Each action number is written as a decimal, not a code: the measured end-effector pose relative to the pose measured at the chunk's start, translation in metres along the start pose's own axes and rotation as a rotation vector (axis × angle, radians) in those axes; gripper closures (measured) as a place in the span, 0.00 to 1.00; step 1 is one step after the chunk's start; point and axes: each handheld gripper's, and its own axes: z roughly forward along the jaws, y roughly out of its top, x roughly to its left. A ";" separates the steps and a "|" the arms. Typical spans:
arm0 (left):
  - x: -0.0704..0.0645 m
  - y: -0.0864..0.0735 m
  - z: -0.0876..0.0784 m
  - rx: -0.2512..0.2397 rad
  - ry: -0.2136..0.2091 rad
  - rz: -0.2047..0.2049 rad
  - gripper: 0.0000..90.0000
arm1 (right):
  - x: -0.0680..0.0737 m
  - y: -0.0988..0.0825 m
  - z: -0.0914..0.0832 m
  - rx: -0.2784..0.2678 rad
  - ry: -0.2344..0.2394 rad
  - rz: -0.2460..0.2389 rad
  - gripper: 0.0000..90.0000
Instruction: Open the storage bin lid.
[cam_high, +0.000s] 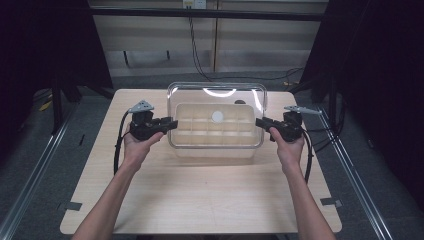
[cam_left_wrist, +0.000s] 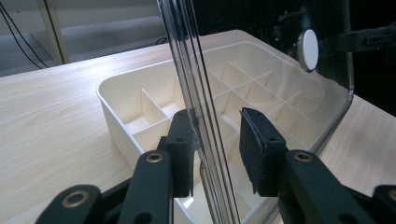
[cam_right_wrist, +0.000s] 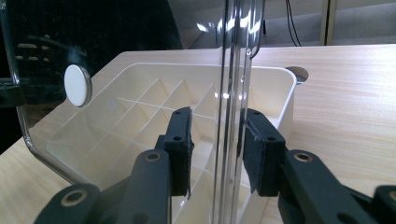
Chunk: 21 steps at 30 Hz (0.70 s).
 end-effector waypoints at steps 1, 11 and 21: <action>-0.001 0.000 0.000 -0.005 0.000 0.001 0.74 | 0.000 0.000 0.000 0.000 0.000 0.000 0.72; -0.007 -0.001 -0.006 -0.007 0.002 0.025 0.77 | 0.009 0.000 -0.010 -0.010 -0.023 -0.024 0.73; -0.009 -0.001 -0.016 -0.029 -0.008 0.005 0.80 | 0.013 -0.002 -0.016 -0.014 -0.003 -0.040 0.73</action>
